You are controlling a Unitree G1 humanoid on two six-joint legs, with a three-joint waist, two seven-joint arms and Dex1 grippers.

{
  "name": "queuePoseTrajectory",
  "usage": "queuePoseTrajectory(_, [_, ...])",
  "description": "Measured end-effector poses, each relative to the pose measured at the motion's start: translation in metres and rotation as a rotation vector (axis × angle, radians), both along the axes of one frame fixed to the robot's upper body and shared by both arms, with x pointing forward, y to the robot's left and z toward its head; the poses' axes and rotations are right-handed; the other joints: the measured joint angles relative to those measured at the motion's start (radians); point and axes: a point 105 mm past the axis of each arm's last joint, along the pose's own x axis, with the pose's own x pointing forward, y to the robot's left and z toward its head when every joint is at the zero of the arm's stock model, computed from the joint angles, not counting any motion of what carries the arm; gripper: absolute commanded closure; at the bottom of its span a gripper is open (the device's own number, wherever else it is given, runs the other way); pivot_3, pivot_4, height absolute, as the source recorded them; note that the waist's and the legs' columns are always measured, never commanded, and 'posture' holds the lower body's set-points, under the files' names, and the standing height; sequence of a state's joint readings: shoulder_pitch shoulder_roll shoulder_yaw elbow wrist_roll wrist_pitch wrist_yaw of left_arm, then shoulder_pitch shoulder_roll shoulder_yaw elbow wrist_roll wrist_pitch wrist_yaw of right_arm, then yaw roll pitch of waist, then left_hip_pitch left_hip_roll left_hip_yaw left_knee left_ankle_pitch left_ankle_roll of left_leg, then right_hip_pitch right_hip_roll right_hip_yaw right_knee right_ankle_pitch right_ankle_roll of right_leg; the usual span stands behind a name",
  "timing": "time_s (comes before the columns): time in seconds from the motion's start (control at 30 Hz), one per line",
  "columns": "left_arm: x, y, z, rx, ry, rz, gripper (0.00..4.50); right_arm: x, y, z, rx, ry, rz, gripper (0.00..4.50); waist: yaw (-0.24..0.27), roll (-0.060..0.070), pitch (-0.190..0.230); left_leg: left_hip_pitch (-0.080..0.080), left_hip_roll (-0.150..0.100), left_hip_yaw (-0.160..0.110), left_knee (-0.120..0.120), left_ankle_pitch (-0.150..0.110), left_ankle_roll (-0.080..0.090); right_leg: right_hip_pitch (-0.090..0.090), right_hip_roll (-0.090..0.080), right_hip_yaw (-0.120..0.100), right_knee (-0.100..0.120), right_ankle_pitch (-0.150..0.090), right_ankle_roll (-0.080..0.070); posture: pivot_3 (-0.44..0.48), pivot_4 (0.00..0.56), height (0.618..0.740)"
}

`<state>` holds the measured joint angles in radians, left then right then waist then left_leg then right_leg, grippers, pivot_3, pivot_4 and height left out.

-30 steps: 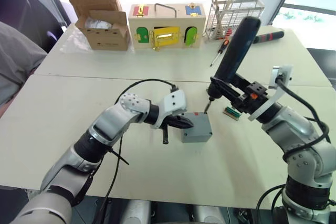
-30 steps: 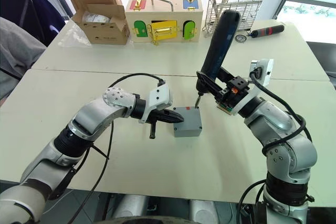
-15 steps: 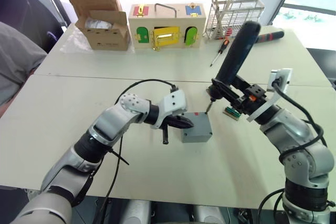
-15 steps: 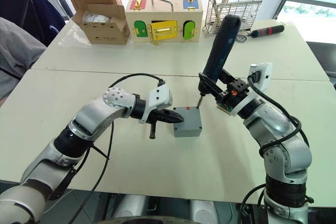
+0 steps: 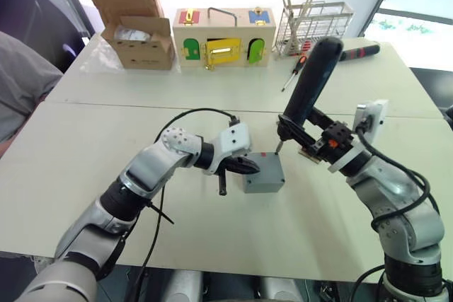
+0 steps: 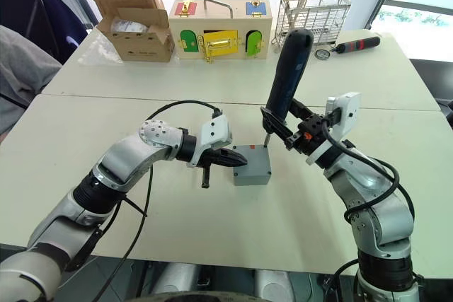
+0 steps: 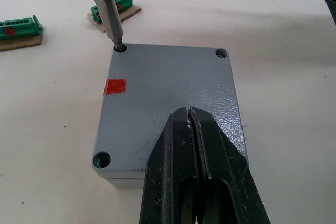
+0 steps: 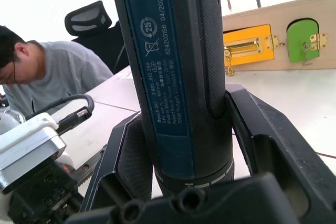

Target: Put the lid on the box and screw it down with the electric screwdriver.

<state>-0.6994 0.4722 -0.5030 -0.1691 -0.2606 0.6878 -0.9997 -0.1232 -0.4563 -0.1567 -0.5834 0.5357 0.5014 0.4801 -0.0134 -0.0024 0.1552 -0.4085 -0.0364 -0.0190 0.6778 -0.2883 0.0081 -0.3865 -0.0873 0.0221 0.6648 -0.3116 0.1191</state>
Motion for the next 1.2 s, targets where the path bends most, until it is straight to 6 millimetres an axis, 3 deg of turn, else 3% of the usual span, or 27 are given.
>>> queuePoseTrajectory(0.17, [-0.001, 0.000, -0.007, 0.004, 0.033, 0.013, 4.50, -0.001, 0.000, -0.009, -0.041, -0.005, 0.003, 2.59, 0.000, -0.006, -0.014, 0.005, 0.000, -0.003, -0.002, -0.003, 0.005, 0.006, 0.001, 0.000, -0.002, -0.001, 0.001, 0.000, 0.150, 0.740])
queuePoseTrajectory(0.37, [-0.002, 0.001, -0.012, 0.021, 0.075, 0.034, 4.50, -0.002, 0.001, -0.017, -0.079, 0.009, 0.026, 2.59, 0.000, -0.012, -0.023, 0.030, 0.000, -0.004, -0.015, -0.005, 0.007, 0.032, 0.000, 0.000, -0.019, -0.004, 0.003, 0.000, 0.150, 0.740])
queuePoseTrajectory(0.93, [-0.004, 0.001, -0.013, 0.022, 0.091, 0.040, 4.50, 0.002, 0.005, -0.019, -0.103, 0.005, 0.033, 2.59, 0.002, -0.012, -0.026, 0.033, 0.000, -0.006, -0.016, -0.006, 0.006, 0.034, -0.005, 0.001, -0.021, -0.006, 0.000, 0.000, 0.150, 0.740])
queuePoseTrajectory(1.2, [-0.004, 0.002, -0.014, 0.022, 0.092, 0.041, 4.50, 0.003, 0.005, -0.020, -0.107, 0.008, 0.029, 2.59, 0.002, -0.012, -0.028, 0.033, 0.000, -0.007, -0.023, -0.005, 0.005, 0.035, -0.006, 0.001, -0.032, -0.006, 0.000, 0.000, 0.150, 0.740])
